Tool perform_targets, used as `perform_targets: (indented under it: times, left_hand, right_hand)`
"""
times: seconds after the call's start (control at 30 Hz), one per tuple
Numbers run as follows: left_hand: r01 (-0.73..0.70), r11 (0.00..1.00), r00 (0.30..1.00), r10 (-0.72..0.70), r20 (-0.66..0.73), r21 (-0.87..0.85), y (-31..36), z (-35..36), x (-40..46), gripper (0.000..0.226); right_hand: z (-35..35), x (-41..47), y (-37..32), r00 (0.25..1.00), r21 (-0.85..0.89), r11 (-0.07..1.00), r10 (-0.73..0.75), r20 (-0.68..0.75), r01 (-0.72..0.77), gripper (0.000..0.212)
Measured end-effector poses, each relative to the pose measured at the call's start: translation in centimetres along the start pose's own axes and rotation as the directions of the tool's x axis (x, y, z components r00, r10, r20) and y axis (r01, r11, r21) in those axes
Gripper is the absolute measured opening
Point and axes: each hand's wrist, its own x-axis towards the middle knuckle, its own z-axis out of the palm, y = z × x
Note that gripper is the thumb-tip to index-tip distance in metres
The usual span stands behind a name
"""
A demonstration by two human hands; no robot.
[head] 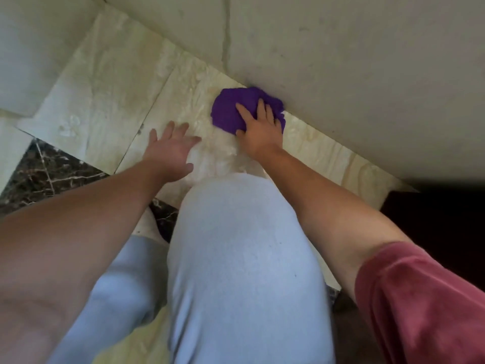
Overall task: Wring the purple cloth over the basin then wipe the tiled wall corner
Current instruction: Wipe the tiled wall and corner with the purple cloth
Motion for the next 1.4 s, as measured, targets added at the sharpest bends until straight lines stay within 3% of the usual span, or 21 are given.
perform_targets:
  times: [0.13,0.33,0.43,0.57,0.7,0.87,0.93,1.07,1.17,1.4]
  left_hand:
    - [0.085,0.994,0.996,-0.087,-0.028,-0.073,-1.4,-1.5,0.9,0.078]
    - [0.16,0.985,0.986,-0.157,0.047,-0.062,-3.6,-0.3,1.7,0.086]
    - [0.167,0.98,0.986,-0.163,0.047,-0.107,-3.4,0.9,1.3,0.09]
    - [0.167,0.963,0.984,-0.175,-0.021,-0.211,-3.1,1.9,1.0,0.089]
    - [0.132,0.974,0.991,-0.137,-0.013,-0.185,-4.1,1.6,1.0,0.087]
    - [0.071,0.991,0.997,-0.071,0.008,-0.115,-6.7,-0.8,1.1,0.073]
    - [0.14,0.98,0.99,-0.141,0.003,-0.14,-9.0,-1.2,0.4,0.072]
    - [0.294,0.94,0.954,-0.299,-0.003,-0.176,-13.9,-0.3,-1.8,0.079]
    - [0.401,0.866,0.912,-0.41,0.035,-0.299,-17.2,0.9,-4.0,0.082]
    - [0.464,0.751,0.881,-0.445,0.159,-0.47,-19.1,3.7,-6.5,0.094]
  right_hand:
    - [1.3,-4.7,6.7,0.98,0.055,0.982,0.184,-0.071,-0.18,0.067]
    - [1.4,-10.9,17.8,0.863,0.142,0.862,0.499,-0.075,-0.486,0.067]
    - [1.5,-11.0,18.9,0.844,0.169,0.845,0.527,-0.099,-0.508,0.068]
    - [3.1,-9.2,15.0,0.791,0.213,0.802,0.592,-0.153,-0.559,0.068]
    - [3.6,-5.9,8.3,0.885,0.174,0.905,0.419,-0.203,-0.389,0.069]
    - [3.4,-1.1,-1.3,0.941,0.154,0.962,0.255,-0.223,-0.224,0.069]
    - [3.3,1.0,-4.7,0.974,0.093,0.991,0.113,-0.196,-0.096,0.067]
    - [2.5,5.2,-9.8,0.987,0.002,1.0,0.013,-0.159,-0.012,0.067]
    - [1.8,7.5,-13.2,0.99,-0.088,0.992,-0.1,-0.102,0.092,0.066]
    - [2.0,9.5,-17.4,0.995,-0.105,0.994,-0.047,-0.086,0.038,0.069]
